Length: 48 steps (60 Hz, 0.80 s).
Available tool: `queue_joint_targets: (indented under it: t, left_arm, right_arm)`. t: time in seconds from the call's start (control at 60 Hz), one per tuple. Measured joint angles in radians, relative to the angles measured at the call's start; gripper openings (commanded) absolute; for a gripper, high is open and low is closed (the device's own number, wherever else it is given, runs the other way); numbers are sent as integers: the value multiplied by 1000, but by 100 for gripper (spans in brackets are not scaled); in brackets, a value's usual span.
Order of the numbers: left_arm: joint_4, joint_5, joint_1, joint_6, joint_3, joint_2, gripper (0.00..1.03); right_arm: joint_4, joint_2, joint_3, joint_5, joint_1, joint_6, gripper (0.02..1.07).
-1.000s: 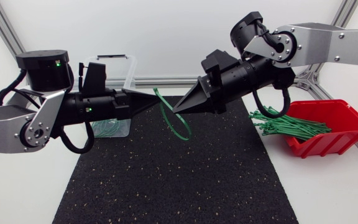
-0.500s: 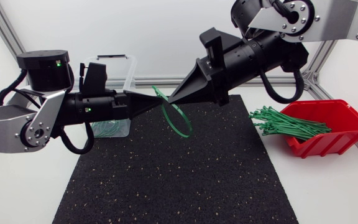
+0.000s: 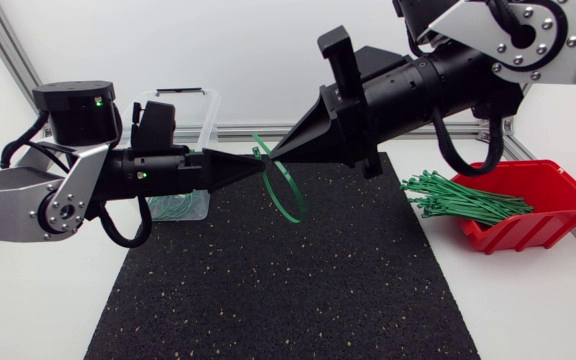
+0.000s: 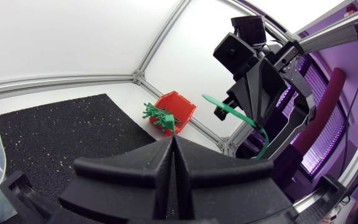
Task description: Take a green cable tie from the red box, thread the tail through the head to close it, then place it in the transparent bin on the left.
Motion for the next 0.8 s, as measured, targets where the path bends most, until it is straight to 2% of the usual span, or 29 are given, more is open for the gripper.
queue_joint_targets:
  t: [0.333, 0.8]
  left_arm:
    - [11, 11, 18, -6, 6, 8, 3]
    - [23, 11, 23, -6, 6, 18, 3]
  right_arm:
    - [-2, 19, -6, -8, 35, 91, 7]
    - [-1, 30, -19, -21, 7, 176, 7]
